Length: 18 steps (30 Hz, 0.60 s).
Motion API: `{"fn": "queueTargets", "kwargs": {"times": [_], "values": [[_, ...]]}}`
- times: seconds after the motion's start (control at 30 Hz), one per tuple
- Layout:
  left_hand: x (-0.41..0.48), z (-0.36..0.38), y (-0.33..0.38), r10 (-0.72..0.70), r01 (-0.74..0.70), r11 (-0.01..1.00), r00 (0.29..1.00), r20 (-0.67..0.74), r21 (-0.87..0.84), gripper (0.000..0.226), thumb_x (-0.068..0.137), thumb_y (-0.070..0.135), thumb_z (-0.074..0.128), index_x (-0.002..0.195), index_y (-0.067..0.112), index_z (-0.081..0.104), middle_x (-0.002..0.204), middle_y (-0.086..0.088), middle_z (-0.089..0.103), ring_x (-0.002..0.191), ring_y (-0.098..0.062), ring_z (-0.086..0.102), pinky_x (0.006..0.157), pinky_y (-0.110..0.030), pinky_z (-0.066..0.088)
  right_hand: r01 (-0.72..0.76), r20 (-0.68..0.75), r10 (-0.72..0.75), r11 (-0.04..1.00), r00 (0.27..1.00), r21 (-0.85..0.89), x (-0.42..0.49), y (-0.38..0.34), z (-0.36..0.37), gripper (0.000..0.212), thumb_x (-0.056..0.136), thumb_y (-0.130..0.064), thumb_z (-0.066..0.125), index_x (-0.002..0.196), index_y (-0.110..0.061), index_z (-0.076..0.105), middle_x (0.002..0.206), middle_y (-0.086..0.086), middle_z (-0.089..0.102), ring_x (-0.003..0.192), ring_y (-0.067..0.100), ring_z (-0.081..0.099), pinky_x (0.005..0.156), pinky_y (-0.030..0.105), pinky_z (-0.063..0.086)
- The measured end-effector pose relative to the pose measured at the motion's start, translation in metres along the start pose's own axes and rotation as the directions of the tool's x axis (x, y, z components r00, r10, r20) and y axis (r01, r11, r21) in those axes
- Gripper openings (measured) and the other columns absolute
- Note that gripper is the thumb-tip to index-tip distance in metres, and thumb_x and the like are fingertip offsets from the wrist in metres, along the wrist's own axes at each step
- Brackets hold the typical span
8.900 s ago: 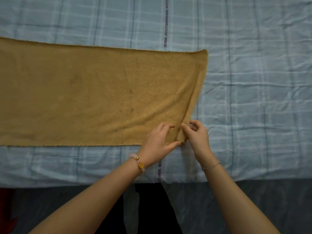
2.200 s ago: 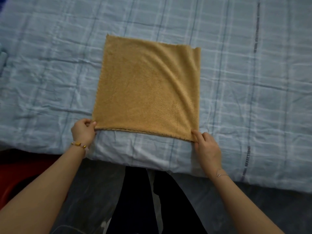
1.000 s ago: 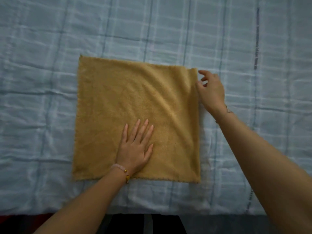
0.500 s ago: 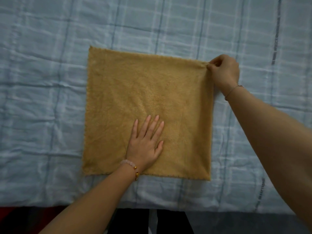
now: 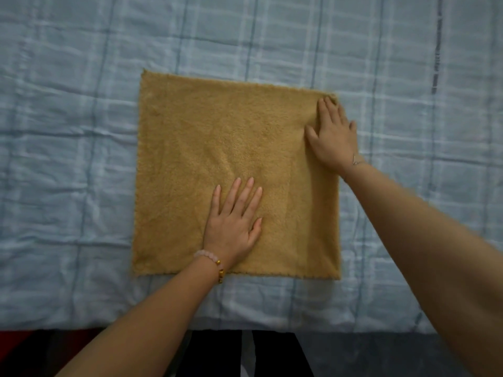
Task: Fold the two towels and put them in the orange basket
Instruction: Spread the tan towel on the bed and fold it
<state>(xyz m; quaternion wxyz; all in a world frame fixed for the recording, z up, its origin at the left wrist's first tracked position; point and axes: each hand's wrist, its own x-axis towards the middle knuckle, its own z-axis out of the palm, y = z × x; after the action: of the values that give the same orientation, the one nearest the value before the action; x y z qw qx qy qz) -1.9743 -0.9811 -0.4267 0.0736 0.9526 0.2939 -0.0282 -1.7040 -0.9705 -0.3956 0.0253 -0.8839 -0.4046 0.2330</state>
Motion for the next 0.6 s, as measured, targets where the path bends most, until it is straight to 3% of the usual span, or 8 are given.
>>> {"fn": "queueTargets", "kwargs": {"times": [0.17,0.33,0.47,0.6], "values": [[0.000,-0.001,-0.001,-0.001,0.001,1.000,1.000,0.011,-0.009,0.059,0.091,0.043,0.035,0.145,0.019,0.029,0.154,-0.004,0.025,0.143,-0.023,0.017,0.113,-0.053,0.014,-0.019,0.069,0.017,0.999,0.997,0.037,0.007,-0.002,-0.024,0.073,0.092,-0.036,0.045,0.151,-0.014,0.008,0.160,0.003,0.002,0.147,0.024,-0.001,0.116,0.054,0.004],[0.000,-0.001,-0.001,0.003,-0.003,1.000,1.000,0.017,-0.021,0.059,0.091,0.043,0.035,0.145,0.019,0.029,0.154,-0.004,0.025,0.143,-0.023,0.017,0.113,-0.053,0.015,0.092,-0.159,-0.092,0.996,0.983,-0.009,-0.021,0.001,-0.010,0.058,0.091,-0.023,0.042,0.145,-0.007,0.027,0.156,0.010,0.022,0.144,0.024,0.018,0.117,0.048,0.016],[0.002,-0.001,-0.001,0.004,-0.004,1.000,0.999,0.034,-0.019,0.058,0.092,0.044,0.034,0.144,0.019,0.031,0.153,-0.004,0.027,0.142,-0.023,0.018,0.113,-0.053,0.015,0.002,0.001,-0.002,0.999,1.000,0.036,-0.019,-0.002,0.002,0.059,0.097,-0.024,0.033,0.150,-0.007,0.012,0.159,0.008,0.009,0.146,0.022,0.008,0.118,0.049,0.009],[0.001,-0.005,-0.001,-0.004,0.006,1.000,0.997,0.075,-0.025,0.058,0.092,0.044,0.032,0.144,0.019,0.031,0.153,-0.004,0.027,0.142,-0.023,0.020,0.113,-0.053,0.015,-0.001,-0.070,0.009,0.994,0.997,0.109,-0.029,-0.011,0.002,0.061,0.094,-0.021,0.037,0.149,-0.005,0.014,0.158,0.011,0.011,0.146,0.024,0.011,0.118,0.044,0.013]]}}
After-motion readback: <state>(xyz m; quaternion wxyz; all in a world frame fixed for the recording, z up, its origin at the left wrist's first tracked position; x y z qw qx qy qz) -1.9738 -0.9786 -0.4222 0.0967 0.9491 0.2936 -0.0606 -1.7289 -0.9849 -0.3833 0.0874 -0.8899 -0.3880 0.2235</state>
